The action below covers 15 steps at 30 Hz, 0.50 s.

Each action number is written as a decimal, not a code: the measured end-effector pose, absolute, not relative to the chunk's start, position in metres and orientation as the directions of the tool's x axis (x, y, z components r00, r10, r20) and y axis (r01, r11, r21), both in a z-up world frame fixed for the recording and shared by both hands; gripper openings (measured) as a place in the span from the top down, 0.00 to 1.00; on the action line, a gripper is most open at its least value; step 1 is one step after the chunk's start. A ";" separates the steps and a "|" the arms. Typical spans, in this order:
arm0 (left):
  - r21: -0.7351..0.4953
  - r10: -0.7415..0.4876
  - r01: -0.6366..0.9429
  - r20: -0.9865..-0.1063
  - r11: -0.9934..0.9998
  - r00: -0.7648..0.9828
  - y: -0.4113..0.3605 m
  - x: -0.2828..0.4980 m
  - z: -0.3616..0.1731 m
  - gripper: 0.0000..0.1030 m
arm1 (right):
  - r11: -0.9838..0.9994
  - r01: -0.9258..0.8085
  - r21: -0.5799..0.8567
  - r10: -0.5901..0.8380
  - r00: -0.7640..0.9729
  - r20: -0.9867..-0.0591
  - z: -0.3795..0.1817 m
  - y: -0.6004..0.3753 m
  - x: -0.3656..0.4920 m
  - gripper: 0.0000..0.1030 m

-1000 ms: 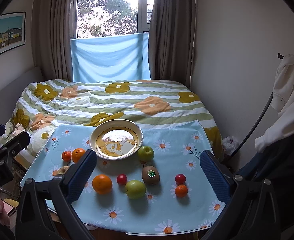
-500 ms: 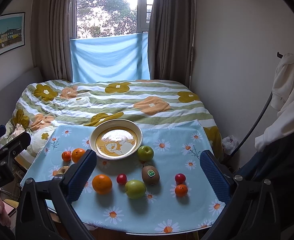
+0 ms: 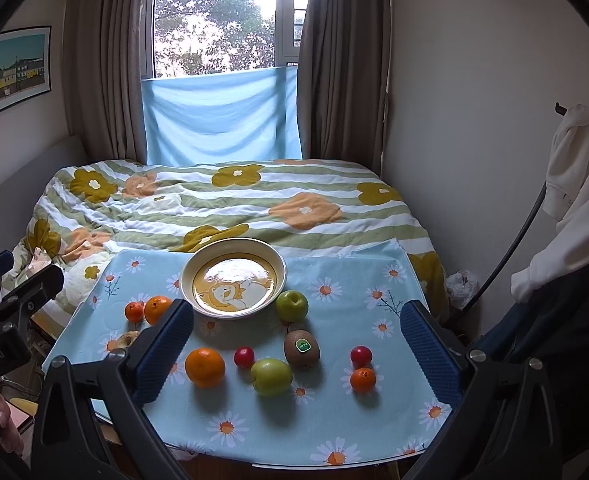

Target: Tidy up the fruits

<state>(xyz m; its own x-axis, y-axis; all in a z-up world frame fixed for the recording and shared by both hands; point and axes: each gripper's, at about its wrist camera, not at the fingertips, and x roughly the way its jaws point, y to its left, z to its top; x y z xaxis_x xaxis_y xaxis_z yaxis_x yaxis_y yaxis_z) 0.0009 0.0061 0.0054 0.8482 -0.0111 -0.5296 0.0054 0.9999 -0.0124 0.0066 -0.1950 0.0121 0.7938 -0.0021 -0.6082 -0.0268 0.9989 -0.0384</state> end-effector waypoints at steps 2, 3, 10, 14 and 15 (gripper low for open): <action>-0.012 -0.010 0.004 -0.529 1.000 0.849 0.006 0.001 0.005 0.00 | 0.999 -0.026 -0.038 -0.003 0.794 -0.608 0.012 -0.195 0.006 0.00; -0.014 -0.012 0.006 -0.529 1.000 0.848 0.006 0.001 0.006 0.00 | 0.999 -0.026 -0.037 -0.002 0.794 -0.608 0.012 -0.195 0.006 0.00; -0.012 -0.011 0.005 -0.528 1.000 0.849 0.005 -0.001 0.006 0.00 | 0.999 -0.027 -0.038 -0.001 0.795 -0.607 0.013 -0.195 0.007 0.00; -0.011 -0.009 0.004 -0.525 1.000 0.851 0.003 -0.002 0.006 0.00 | 0.999 -0.027 -0.036 -0.001 0.794 -0.607 0.013 -0.195 0.006 0.00; -0.010 -0.008 0.004 -0.524 1.000 0.852 0.002 -0.003 0.007 0.00 | 0.999 -0.026 -0.036 -0.001 0.794 -0.608 0.013 -0.195 0.006 0.00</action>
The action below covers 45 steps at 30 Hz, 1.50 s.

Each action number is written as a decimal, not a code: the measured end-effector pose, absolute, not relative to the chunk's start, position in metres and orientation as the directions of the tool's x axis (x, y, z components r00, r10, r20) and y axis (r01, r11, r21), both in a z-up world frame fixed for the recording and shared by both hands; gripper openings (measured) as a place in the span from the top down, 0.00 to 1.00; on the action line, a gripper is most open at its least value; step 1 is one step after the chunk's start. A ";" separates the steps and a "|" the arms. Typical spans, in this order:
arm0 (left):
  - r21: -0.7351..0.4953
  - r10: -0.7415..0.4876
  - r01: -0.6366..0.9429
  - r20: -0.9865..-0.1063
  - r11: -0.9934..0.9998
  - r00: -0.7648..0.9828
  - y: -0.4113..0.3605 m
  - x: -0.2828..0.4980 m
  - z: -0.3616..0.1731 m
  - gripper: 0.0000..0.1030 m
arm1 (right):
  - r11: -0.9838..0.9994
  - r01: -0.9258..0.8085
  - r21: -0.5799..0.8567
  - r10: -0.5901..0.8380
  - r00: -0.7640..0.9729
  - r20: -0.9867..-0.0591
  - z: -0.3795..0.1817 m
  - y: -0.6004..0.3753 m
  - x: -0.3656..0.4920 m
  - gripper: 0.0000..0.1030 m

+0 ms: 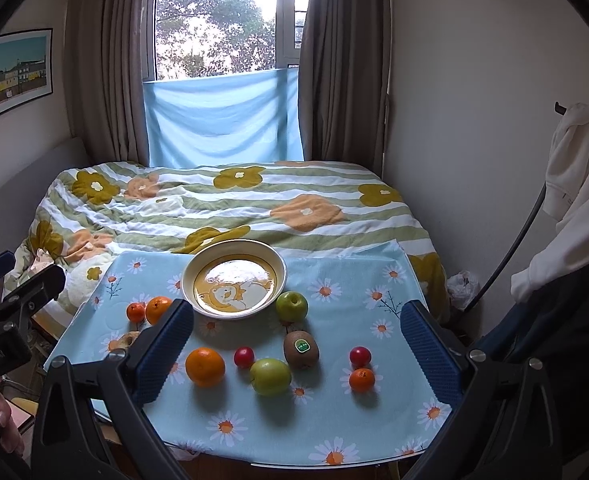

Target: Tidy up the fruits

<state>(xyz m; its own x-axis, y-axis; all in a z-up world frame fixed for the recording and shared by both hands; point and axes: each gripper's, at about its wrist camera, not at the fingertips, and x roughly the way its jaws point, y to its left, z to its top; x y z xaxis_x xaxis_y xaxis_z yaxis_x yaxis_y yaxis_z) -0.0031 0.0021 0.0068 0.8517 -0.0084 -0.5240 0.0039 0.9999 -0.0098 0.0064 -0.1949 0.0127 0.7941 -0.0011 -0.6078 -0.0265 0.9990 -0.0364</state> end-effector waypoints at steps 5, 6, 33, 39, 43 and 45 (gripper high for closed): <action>-0.009 -0.006 0.001 -0.521 1.000 0.854 0.000 -0.005 0.008 0.00 | 0.999 -0.032 -0.034 0.005 0.796 -0.605 0.015 -0.194 0.007 0.00; -0.010 -0.005 0.000 -0.521 1.000 0.854 0.000 -0.005 0.009 0.00 | 0.999 -0.034 -0.033 0.007 0.798 -0.603 0.016 -0.193 0.007 0.00; 0.007 0.103 -0.121 -0.578 0.993 0.809 0.006 -0.004 -0.020 0.00 | 0.982 -0.190 0.013 0.151 0.732 -0.664 -0.011 -0.201 0.023 0.00; 0.018 0.057 -0.059 -0.625 0.998 0.779 0.020 0.008 -0.055 0.00 | 0.974 -0.220 0.048 0.192 0.698 -0.690 -0.042 -0.193 0.034 0.00; 0.023 0.007 0.011 -0.654 1.000 0.756 0.031 0.022 -0.080 0.00 | 0.974 -0.216 0.066 0.198 0.680 -0.706 -0.062 -0.180 0.037 0.00; 0.016 -0.023 0.047 -0.681 0.999 0.732 0.039 0.031 -0.095 0.00 | 0.978 -0.198 0.070 0.188 0.670 -0.718 -0.073 -0.172 0.039 0.00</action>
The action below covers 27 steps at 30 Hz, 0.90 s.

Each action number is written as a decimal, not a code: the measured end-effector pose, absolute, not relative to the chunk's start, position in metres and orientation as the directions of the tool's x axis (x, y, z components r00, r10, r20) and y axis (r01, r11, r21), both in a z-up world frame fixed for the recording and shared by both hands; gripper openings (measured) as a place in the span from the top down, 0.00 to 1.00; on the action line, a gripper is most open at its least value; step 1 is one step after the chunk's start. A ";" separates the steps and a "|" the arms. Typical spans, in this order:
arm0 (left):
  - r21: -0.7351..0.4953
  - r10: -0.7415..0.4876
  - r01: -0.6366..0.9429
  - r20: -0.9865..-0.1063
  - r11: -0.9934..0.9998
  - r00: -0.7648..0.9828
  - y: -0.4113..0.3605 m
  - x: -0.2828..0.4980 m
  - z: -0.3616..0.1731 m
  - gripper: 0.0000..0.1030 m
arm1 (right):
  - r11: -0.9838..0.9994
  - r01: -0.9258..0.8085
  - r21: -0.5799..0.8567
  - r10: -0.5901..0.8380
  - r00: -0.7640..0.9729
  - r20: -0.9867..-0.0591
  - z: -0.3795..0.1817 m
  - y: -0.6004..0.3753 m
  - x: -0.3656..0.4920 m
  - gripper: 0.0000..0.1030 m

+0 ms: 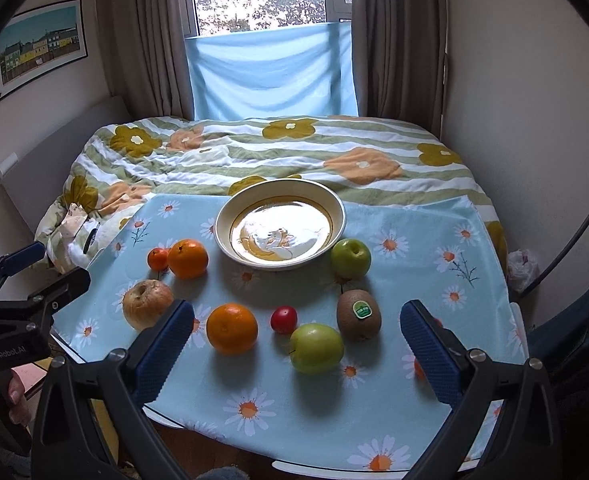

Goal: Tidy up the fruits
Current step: 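Move the left tool onto the large cracked apple and close while the right tool approaches a large orange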

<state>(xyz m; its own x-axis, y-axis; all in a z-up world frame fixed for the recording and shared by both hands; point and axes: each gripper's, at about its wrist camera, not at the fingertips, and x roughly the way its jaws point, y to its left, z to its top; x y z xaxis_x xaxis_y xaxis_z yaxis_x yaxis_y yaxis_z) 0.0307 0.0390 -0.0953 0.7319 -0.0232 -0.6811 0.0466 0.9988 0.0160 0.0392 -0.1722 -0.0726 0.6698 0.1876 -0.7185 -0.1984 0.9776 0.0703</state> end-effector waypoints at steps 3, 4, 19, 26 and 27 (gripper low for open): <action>-0.013 -0.074 0.094 -0.720 0.996 0.690 0.053 0.044 -0.116 0.00 | 0.983 -0.165 0.080 0.170 0.654 -0.737 -0.090 -0.162 0.042 0.00; -0.023 -0.091 0.109 -0.730 0.994 0.677 0.057 0.048 -0.123 0.00 | 0.985 -0.152 0.082 0.162 0.647 -0.745 -0.096 -0.158 0.043 0.00; -0.081 -0.250 0.352 -0.848 0.933 0.468 0.062 0.088 -0.198 0.00 | 0.990 0.023 0.141 0.107 0.538 -0.836 -0.168 -0.117 0.058 0.05; -0.078 -0.270 0.417 -0.864 0.906 0.425 0.056 0.103 -0.208 0.00 | 0.984 0.063 0.168 0.110 0.525 -0.844 -0.180 -0.109 0.068 0.10; -0.078 -0.271 0.421 -0.865 0.904 0.423 0.055 0.104 -0.209 0.00 | 0.983 0.066 0.173 0.113 0.523 -0.845 -0.181 -0.108 0.070 0.12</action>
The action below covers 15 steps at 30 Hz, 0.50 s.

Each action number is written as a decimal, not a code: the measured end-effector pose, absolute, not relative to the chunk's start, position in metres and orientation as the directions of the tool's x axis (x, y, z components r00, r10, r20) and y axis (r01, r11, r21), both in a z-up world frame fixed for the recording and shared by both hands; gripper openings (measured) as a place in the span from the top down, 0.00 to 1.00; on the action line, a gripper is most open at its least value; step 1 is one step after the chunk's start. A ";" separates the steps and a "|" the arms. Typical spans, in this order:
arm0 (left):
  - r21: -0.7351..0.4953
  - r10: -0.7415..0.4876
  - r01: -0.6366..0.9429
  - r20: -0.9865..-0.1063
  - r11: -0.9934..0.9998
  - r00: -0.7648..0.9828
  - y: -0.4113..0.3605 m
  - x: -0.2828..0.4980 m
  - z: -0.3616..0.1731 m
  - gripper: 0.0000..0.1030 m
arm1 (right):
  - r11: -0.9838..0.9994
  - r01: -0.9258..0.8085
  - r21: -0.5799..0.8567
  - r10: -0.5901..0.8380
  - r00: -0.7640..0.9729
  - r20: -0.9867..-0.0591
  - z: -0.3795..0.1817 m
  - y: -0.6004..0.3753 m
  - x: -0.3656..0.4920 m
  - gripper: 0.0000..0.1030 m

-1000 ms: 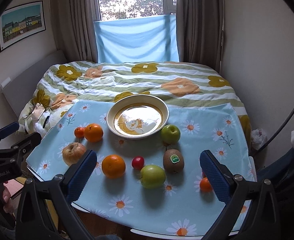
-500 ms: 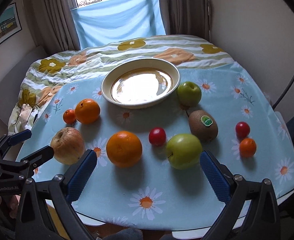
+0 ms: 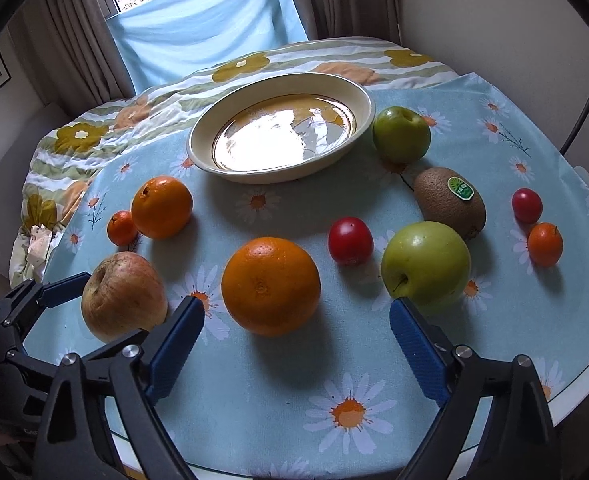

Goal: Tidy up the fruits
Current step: 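Move the left tool onto the large cracked apple and close while the right tool approaches a large orange, then lift the cracked apple with the left tool while the right tool grasps and lifts the large orange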

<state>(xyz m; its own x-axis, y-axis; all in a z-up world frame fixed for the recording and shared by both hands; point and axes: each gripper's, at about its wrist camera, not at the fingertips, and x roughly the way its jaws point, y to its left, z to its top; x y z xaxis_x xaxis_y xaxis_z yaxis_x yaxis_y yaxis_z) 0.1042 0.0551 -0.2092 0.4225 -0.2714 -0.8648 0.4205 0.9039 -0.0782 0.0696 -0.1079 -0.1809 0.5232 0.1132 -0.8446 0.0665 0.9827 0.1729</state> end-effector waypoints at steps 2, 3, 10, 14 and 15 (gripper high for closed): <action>-0.080 -0.273 0.424 -0.867 0.902 0.417 0.054 0.107 -0.211 0.01 | 0.981 0.068 0.181 0.120 0.517 -0.848 -0.183 -0.106 0.073 0.16; -0.084 -0.276 0.424 -0.868 0.902 0.414 0.054 0.109 -0.212 0.08 | 0.981 0.068 0.184 0.124 0.513 -0.849 -0.185 -0.105 0.074 0.18; -0.099 -0.282 0.427 -0.876 0.899 0.391 0.054 0.114 -0.220 0.23 | 0.978 0.070 0.198 0.137 0.498 -0.856 -0.190 -0.099 0.083 0.26; -0.099 -0.282 0.429 -0.877 0.898 0.388 0.055 0.114 -0.219 0.23 | 0.977 0.072 0.203 0.141 0.497 -0.856 -0.191 -0.097 0.086 0.27; -0.102 -0.283 0.427 -0.877 0.899 0.388 0.055 0.114 -0.219 0.23 | 0.976 0.072 0.204 0.142 0.497 -0.856 -0.191 -0.095 0.088 0.27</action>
